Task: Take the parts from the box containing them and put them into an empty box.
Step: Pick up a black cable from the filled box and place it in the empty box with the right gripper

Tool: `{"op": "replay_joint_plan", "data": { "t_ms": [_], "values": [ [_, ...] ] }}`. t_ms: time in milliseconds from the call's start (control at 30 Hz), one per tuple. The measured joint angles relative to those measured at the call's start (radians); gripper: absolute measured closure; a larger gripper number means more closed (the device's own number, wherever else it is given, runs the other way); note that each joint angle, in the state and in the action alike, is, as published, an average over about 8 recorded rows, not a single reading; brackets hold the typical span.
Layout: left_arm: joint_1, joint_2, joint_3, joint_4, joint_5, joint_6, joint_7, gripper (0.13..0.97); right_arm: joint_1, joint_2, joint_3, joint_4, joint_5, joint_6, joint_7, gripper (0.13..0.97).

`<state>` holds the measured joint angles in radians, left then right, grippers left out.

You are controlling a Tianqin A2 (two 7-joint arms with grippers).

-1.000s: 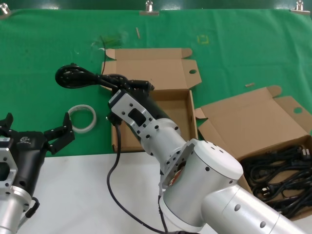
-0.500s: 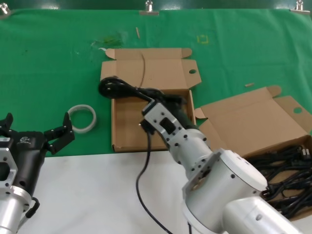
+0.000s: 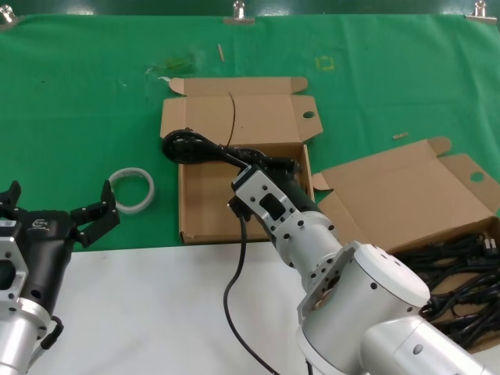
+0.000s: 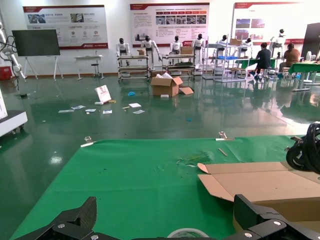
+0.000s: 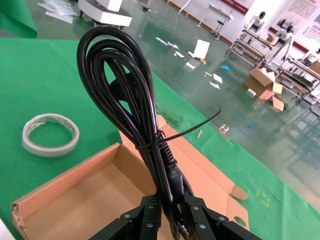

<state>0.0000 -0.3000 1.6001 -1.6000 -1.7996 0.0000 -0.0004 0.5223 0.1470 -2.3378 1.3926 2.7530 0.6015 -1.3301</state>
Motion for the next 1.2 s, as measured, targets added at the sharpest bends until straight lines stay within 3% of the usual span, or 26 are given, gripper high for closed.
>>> {"op": "replay_joint_plan", "data": {
  "t_ms": [1200],
  "values": [
    [0.0,0.0,0.0,0.0,0.0,0.0,0.0,0.132,-0.057,0.002,0.069,-0.005,0.0,0.064,-0.072,0.892]
  ]
}}
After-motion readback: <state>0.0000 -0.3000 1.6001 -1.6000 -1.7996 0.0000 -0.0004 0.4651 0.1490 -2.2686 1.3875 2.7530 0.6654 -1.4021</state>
